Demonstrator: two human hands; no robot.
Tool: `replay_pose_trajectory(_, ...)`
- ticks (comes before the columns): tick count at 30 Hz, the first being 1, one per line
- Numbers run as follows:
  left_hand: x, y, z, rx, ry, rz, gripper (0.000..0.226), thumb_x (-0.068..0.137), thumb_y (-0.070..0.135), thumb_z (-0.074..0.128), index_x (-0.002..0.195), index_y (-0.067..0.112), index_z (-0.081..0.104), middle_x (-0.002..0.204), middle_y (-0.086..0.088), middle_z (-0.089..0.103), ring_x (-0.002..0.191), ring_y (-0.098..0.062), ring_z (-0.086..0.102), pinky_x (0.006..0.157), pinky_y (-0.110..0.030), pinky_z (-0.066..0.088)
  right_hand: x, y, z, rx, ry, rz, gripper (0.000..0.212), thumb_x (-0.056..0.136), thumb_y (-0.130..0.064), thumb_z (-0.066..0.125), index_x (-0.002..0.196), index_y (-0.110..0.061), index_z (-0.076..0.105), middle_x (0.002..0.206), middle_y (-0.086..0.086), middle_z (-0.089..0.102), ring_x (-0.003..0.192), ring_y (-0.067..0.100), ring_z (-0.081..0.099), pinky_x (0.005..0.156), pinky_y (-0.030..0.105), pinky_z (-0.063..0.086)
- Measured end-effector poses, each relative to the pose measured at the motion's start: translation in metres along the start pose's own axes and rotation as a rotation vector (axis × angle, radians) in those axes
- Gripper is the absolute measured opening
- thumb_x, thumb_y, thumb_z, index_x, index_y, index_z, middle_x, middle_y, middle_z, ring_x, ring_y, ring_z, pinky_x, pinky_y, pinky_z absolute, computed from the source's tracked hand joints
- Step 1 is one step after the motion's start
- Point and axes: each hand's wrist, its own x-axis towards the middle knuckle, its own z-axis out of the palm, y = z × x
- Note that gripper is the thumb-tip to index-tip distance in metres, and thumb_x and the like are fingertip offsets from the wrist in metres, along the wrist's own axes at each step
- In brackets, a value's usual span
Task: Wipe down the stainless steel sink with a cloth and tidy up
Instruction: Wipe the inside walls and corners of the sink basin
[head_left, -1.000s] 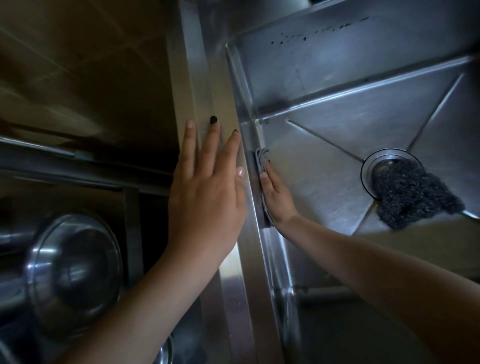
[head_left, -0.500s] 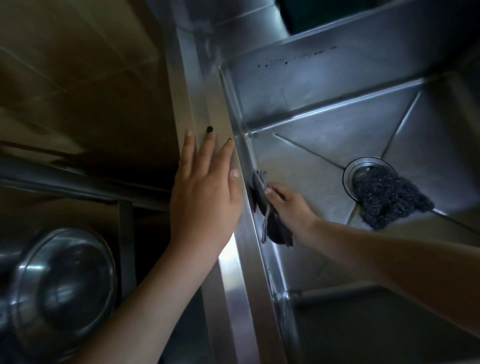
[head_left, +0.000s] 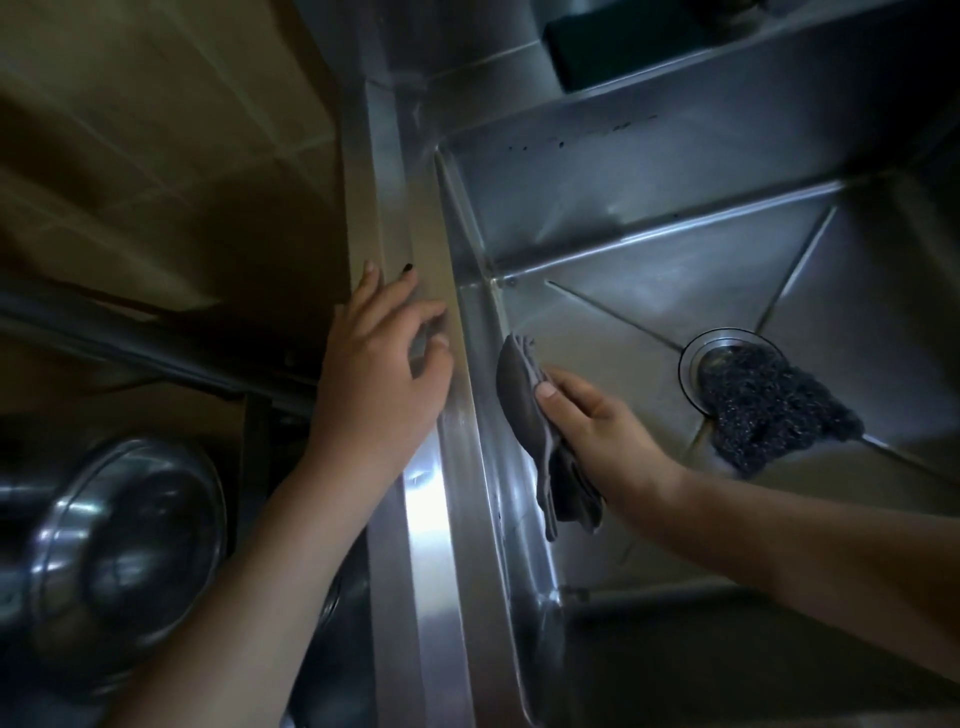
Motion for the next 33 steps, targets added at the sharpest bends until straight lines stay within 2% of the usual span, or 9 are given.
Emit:
replay_pose_trajectory(2, -0.003, 0.005, -0.002, 0.023, -0.043, -0.017, 0.03, 0.09, 0.016, 0.051, 0.119, 0.017, 0.059, 0.146, 0.001, 0.037, 0.14, -0.012, 0.014, 0.113, -0.028, 0.01, -0.01, -0.004, -0.003, 0.009, -0.046, 0.007, 0.023, 0.095, -0.017, 0.048, 0.112, -0.017, 0.064, 0.089, -0.009, 0.068, 0.079, -0.003, 0.062, 0.078, 0.012, 0.047)
replay_pose_trajectory(4, -0.009, 0.01, -0.008, -0.06, -0.063, -0.097, 0.029, 0.091, 0.02, 0.051, 0.119, 0.024, 0.058, 0.148, 0.006, 0.031, 0.139, -0.004, 0.01, 0.109, -0.022, 0.009, -0.022, -0.01, -0.006, -0.008, -0.086, 0.017, 0.03, 0.096, -0.017, 0.048, 0.122, -0.011, 0.06, 0.105, -0.003, 0.068, 0.097, 0.005, 0.061, 0.096, 0.023, 0.045)
replay_pose_trajectory(7, -0.033, 0.013, -0.017, -0.088, -0.074, -0.128, 0.032, 0.092, 0.025, 0.049, 0.122, 0.033, 0.052, 0.147, 0.016, 0.027, 0.13, 0.011, 0.006, 0.104, -0.015, 0.007, -0.042, -0.014, -0.01, -0.127, -0.187, -0.005, 0.037, 0.096, -0.019, 0.047, 0.133, -0.016, 0.051, 0.125, -0.003, 0.059, 0.119, 0.009, 0.051, 0.109, 0.03, 0.035)
replay_pose_trajectory(10, -0.065, 0.017, -0.019, -0.03, -0.098, -0.063, 0.038, 0.089, 0.026, 0.05, 0.127, 0.035, 0.047, 0.142, 0.021, 0.023, 0.131, 0.012, 0.001, 0.097, 0.002, 0.0, -0.063, -0.012, -0.009, -0.11, -0.285, -0.031, 0.043, 0.095, -0.016, 0.049, 0.132, -0.035, 0.04, 0.117, -0.015, 0.058, 0.11, -0.008, 0.05, 0.097, 0.011, 0.036)
replay_pose_trajectory(15, -0.104, 0.021, -0.001, 0.076, -0.08, -0.033, 0.041, 0.094, 0.022, 0.045, 0.135, 0.026, 0.041, 0.148, 0.016, 0.013, 0.14, -0.001, -0.003, 0.108, -0.013, -0.001, -0.08, -0.006, -0.007, -0.341, -0.442, -0.177, 0.066, 0.087, -0.016, 0.061, 0.131, -0.039, 0.017, 0.143, -0.008, 0.033, 0.132, -0.001, 0.03, 0.106, 0.006, 0.02)
replay_pose_trajectory(24, -0.105, 0.023, 0.004, 0.101, -0.04, -0.065, 0.047, 0.087, 0.024, 0.035, 0.134, 0.028, 0.041, 0.144, 0.02, 0.016, 0.14, -0.001, 0.001, 0.106, -0.006, -0.003, -0.074, 0.003, -0.007, -0.539, -0.46, -0.244, 0.086, 0.078, -0.037, 0.069, 0.142, -0.035, 0.011, 0.153, -0.004, 0.018, 0.136, 0.003, 0.019, 0.094, -0.01, 0.009)
replay_pose_trajectory(26, -0.105, 0.024, 0.005, 0.128, -0.047, -0.063, 0.047, 0.088, 0.026, 0.035, 0.135, 0.027, 0.041, 0.145, 0.02, 0.015, 0.14, -0.003, 0.001, 0.107, -0.009, -0.003, -0.072, 0.007, -0.008, -0.552, -0.466, -0.242, 0.084, 0.079, -0.034, 0.07, 0.14, -0.037, 0.012, 0.153, -0.003, 0.019, 0.137, 0.005, 0.018, 0.099, -0.006, 0.012)
replay_pose_trajectory(29, -0.105, 0.025, 0.005, 0.171, -0.048, -0.051, 0.047, 0.089, 0.027, 0.036, 0.135, 0.025, 0.041, 0.146, 0.016, 0.016, 0.141, -0.006, 0.001, 0.107, -0.009, -0.006, -0.071, 0.016, -0.008, -0.563, -0.487, -0.232, 0.086, 0.079, -0.032, 0.07, 0.139, -0.035, 0.008, 0.155, 0.0, 0.018, 0.141, 0.01, 0.018, 0.113, 0.02, 0.025)
replay_pose_trajectory(33, -0.104, 0.027, 0.005, 0.218, -0.061, -0.041, 0.05, 0.088, 0.031, 0.03, 0.135, 0.019, 0.043, 0.149, 0.005, 0.023, 0.141, -0.012, 0.004, 0.111, -0.014, -0.003, -0.069, 0.021, -0.009, -0.558, -0.515, -0.243, 0.086, 0.079, -0.037, 0.069, 0.131, -0.043, 0.001, 0.156, 0.001, 0.016, 0.142, 0.012, 0.017, 0.113, 0.034, 0.03)
